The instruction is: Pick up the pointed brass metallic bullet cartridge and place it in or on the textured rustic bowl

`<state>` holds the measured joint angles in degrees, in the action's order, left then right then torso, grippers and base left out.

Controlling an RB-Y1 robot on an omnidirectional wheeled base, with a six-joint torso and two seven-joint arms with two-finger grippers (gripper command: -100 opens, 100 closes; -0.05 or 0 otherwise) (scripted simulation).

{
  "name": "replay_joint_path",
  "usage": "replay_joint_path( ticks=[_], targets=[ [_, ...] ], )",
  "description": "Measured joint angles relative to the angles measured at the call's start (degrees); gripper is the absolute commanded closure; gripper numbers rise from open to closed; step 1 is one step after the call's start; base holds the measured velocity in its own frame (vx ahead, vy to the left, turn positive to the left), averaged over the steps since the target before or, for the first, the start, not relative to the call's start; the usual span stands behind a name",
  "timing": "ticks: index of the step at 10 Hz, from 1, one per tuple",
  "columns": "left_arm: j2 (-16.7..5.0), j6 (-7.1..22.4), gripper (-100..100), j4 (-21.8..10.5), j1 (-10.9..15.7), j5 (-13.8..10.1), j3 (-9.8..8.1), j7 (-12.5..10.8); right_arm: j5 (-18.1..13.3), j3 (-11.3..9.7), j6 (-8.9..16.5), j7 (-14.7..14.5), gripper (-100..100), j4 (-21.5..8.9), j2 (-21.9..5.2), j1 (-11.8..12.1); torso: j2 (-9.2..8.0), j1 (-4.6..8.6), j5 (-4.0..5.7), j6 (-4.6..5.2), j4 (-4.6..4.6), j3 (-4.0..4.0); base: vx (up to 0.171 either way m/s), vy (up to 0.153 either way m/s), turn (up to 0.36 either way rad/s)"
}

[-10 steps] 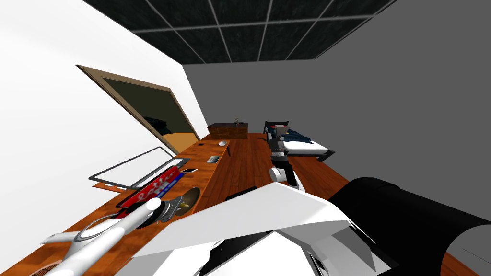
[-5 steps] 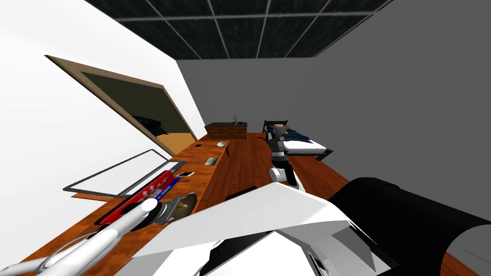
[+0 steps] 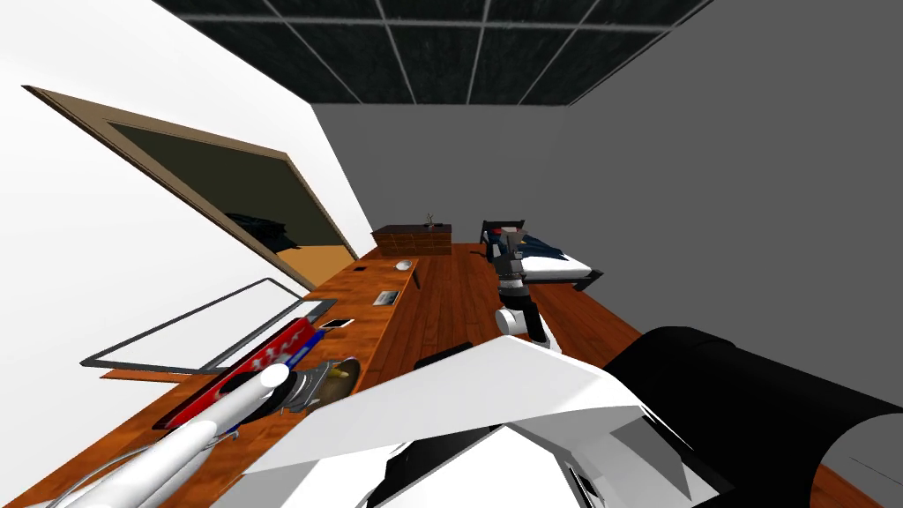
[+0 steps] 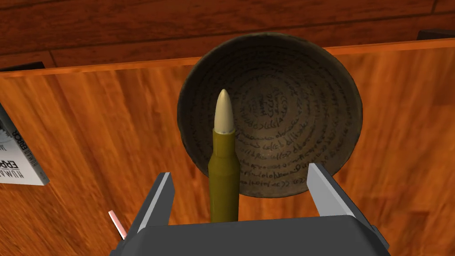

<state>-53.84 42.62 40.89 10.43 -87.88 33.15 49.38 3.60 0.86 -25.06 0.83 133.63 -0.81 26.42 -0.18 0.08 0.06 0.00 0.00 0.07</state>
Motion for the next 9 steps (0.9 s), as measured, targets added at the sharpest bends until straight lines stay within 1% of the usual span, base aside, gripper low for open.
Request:
replay_joint_path(
  ticks=[1, 2, 3, 4, 5, 7, 8, 9],
  targets=[
    [0.42, 0.86, -100, -1.96, 1.08, 1.44, -1.80, -1.13, 0.00, 0.01, 0.00, 0.00, 0, 0.00, -0.01, -0.01, -0.38, -0.28, -0.05, -0.02, -0.08, 0.22, -0.206, 0.118, -0.286],
    [0.19, 1.51, -100, -2.30, 1.27, 2.24, -2.98, -2.15, 0.00, 0.01, 0.00, 0.00, 0, -0.01, -0.01, 0.00, -0.47, -0.31, -0.08, -0.10, -0.11, 0.29, -0.225, 0.071, -0.358],
    [0.47, 2.17, -100, -3.82, 2.07, 3.53, -4.66, -3.27, 0.00, 0.01, 0.01, 0.00, 0, -0.01, 0.00, -0.01, -0.55, -0.19, -0.06, -0.05, -0.13, 0.33, -0.290, 0.081, -0.428],
    [0.41, 3.14, -100, -4.37, 2.86, 5.53, -6.24, -5.65, 0.00, 0.01, 0.01, 0.00, 0, -0.01, 0.00, -0.02, -0.74, -0.20, -0.05, -0.06, -0.17, 0.43, -0.222, 0.072, -0.224],
    [0.79, 3.82, -100, -6.08, 3.81, 6.26, -7.48, -6.38, 0.00, 0.01, 0.01, 0.00, 0, -0.01, -0.01, 0.00, -0.60, -0.23, -0.06, -0.13, -0.15, 0.37, -0.202, 0.066, -0.379],
    [1.72, 5.17, -100, -10.27, 5.70, 9.09, -10.93, -8.03, 0.00, 0.01, 0.01, 0.00, 0, -0.01, -0.01, 0.00, -0.57, -0.32, -0.08, -0.10, -0.13, 0.34, -0.216, 0.073, -0.345],
    [1.60, 5.78, -100, -10.56, 5.90, 9.97, -12.18, -9.13, 0.00, 0.01, 0.01, 0.00, 0, -0.01, -0.01, 0.01, -0.46, -0.27, -0.08, -0.12, -0.12, 0.29, -0.182, 0.030, -0.356],
    [1.63, 6.50, -100, -11.00, 6.45, 11.55, -13.71, -11.05, 0.00, 0.01, 0.01, 0.00, 0, -0.01, -0.01, 0.00, -0.39, -0.20, -0.06, -0.08, -0.10, 0.25, -0.157, 0.018, -0.239]
  ],
)
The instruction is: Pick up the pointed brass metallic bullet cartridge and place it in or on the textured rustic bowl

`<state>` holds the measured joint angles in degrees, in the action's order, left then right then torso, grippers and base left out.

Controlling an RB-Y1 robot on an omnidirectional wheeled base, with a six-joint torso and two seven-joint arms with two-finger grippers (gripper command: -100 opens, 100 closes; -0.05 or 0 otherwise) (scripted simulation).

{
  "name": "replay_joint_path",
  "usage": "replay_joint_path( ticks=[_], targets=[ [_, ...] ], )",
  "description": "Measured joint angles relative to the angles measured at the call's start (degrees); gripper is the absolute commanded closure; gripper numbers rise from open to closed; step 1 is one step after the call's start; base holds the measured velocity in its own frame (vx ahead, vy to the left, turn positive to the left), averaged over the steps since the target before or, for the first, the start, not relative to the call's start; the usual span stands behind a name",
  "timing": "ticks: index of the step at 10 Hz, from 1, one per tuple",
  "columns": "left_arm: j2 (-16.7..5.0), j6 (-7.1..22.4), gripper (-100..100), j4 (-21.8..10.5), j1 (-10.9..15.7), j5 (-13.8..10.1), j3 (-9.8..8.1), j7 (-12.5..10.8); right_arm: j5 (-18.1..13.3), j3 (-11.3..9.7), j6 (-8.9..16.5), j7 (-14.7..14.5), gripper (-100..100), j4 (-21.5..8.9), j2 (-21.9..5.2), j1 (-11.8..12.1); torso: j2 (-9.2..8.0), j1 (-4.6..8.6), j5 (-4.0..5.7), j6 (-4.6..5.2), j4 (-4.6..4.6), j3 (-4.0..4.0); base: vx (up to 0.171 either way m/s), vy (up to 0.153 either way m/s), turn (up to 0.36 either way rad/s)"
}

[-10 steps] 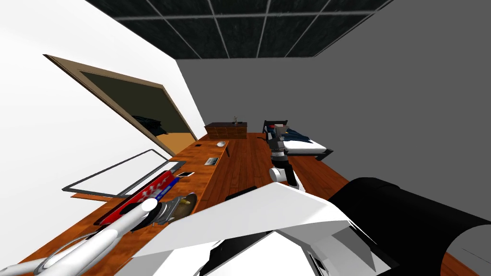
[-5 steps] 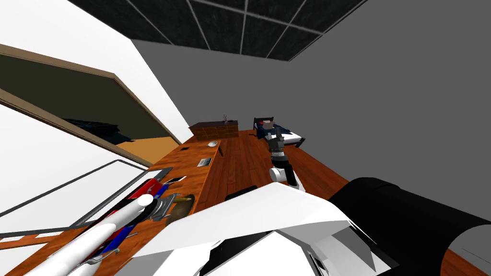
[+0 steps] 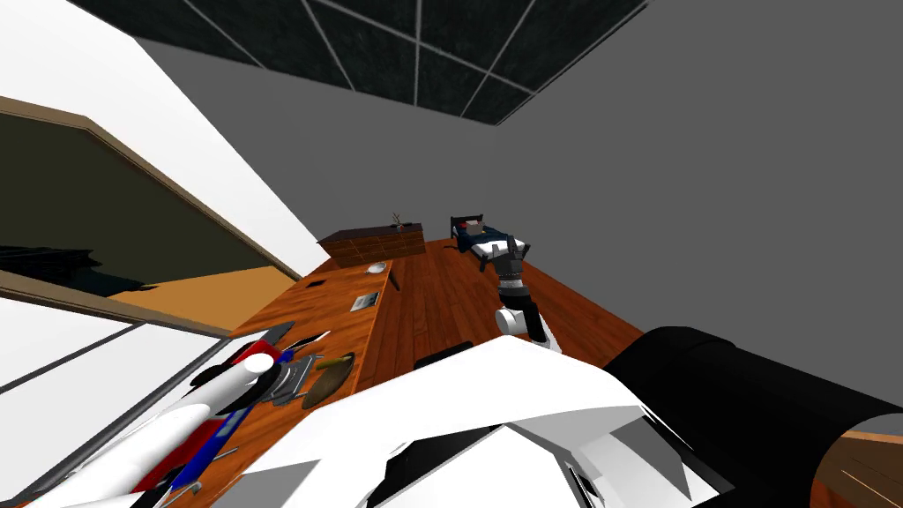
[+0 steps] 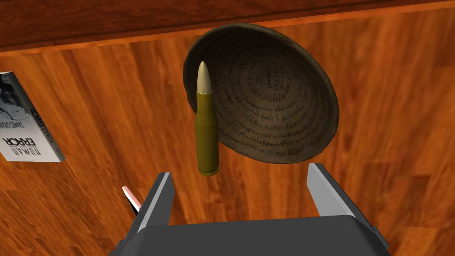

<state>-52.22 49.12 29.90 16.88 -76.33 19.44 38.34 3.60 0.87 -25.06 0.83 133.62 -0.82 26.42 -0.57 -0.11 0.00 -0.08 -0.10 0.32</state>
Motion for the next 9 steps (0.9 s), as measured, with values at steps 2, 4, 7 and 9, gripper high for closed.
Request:
replay_joint_path(
  ticks=[2, 4, 7, 9],
  targets=[
    [0.82, 0.93, -100, -3.86, 2.01, 1.68, -2.61, -0.79, 0.00, 0.00, 0.00, 0.00, 0, 0.00, 0.00, 0.00, 0.01, 0.03, 0.00, 0.00, 0.01, -0.01, -0.178, 0.016, -0.269],
    [1.16, 1.96, -100, -6.22, 3.37, 3.60, -4.96, -2.07, 0.00, 0.01, 0.00, 0.00, 0, 0.00, 0.00, 0.01, 0.10, -0.10, -0.02, -0.04, 0.03, -0.06, -0.165, 0.034, -0.236],
    [1.27, 3.21, 0, -7.20, 3.95, 5.80, -7.44, -4.90, 0.00, 0.01, 0.00, 0.00, 0, 0.00, 0.00, 0.03, 0.33, -0.02, -0.01, -0.13, 0.06, -0.17, -0.093, -0.002, -0.152],
    [1.26, 3.20, 0, -7.19, 3.93, 5.78, -7.42, -4.87, 0.00, 0.02, -0.01, 0.00, 0, 0.01, 0.00, 0.04, 0.68, -0.05, -0.02, -0.11, 0.15, -0.38, -0.004, 0.000, -0.001]
  ],
)
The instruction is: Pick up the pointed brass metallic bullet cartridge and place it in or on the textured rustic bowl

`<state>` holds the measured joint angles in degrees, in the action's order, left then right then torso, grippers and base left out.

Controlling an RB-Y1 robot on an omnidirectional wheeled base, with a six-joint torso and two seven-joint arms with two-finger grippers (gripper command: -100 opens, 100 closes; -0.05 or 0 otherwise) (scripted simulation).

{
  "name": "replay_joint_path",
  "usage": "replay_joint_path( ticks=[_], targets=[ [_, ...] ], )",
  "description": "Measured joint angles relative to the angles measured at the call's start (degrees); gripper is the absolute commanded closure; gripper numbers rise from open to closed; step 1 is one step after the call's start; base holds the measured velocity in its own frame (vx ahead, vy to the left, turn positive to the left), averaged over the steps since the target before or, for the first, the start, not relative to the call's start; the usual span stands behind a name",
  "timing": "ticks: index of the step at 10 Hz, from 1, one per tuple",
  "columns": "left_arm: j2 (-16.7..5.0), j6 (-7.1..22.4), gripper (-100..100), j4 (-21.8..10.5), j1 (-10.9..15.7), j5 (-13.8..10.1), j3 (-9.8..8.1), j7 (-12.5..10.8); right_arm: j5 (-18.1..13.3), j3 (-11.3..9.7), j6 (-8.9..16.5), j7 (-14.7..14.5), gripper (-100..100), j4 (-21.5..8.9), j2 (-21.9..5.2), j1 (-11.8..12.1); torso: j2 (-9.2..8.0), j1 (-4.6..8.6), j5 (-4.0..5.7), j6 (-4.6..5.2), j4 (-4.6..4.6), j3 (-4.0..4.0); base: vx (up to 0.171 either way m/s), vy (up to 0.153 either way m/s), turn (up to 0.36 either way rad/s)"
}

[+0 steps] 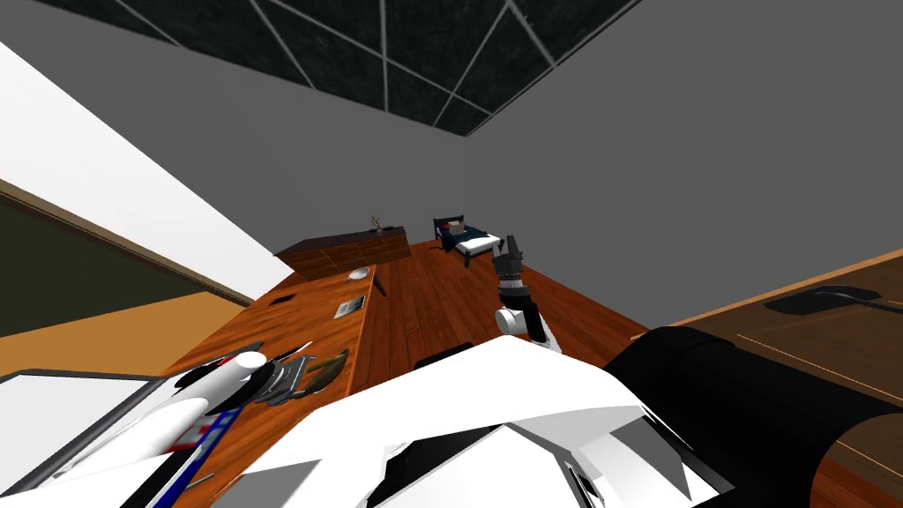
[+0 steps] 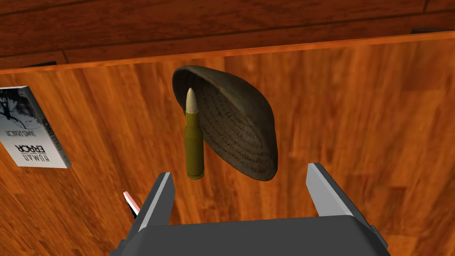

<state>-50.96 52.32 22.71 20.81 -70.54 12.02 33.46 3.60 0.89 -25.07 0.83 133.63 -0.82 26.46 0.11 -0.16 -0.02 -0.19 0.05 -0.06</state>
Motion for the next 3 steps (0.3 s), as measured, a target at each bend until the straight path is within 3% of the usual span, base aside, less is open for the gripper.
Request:
replay_joint_path(
  ticks=[3],
  targets=[
    [0.00, 0.00, 0, 0.00, 0.00, 0.00, 0.00, 0.00, 0.00, 0.00, 0.00, 0.00, 0, 0.00, 0.00, 0.00, 0.08, -0.01, 0.00, 0.00, 0.02, -0.05, 0.000, 0.000, 0.000]
  ],
)
